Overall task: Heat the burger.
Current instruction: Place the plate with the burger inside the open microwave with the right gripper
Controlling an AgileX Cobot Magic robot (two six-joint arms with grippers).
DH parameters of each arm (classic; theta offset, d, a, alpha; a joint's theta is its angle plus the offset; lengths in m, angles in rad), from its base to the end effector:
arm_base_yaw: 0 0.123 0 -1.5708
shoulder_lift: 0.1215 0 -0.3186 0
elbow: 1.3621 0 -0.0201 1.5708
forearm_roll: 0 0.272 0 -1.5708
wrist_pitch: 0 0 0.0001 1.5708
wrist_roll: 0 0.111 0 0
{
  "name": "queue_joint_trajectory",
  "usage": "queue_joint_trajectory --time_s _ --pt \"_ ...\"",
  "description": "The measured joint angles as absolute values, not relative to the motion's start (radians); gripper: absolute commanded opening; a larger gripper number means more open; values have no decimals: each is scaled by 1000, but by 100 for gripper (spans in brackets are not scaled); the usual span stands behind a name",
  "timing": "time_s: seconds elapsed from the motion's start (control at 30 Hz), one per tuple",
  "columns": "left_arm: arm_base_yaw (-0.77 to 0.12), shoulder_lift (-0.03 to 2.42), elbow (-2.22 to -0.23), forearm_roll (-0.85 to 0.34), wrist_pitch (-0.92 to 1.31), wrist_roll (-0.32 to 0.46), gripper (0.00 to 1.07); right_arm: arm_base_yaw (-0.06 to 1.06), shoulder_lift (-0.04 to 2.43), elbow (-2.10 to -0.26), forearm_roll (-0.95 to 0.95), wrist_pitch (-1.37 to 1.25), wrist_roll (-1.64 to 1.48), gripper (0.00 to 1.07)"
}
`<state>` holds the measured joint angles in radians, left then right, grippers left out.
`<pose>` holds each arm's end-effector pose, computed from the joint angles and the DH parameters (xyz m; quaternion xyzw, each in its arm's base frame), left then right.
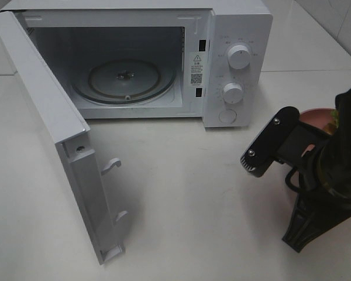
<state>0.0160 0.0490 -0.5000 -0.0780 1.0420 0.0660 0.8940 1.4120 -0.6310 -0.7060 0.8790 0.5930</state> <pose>0.0064 -0.0074 0.2803 0.0217 0.8601 -0.0181 0.5093 0.1828 0.1390 0.1876 -0.3590 0.8946 -0.1965 0.1794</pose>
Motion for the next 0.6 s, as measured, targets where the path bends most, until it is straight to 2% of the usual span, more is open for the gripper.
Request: queue_joint_trajectory --time_s 0.6 --pt "16 49 -500 -78 1042 66 98 1142 1412 -631 -762 887 495 0"
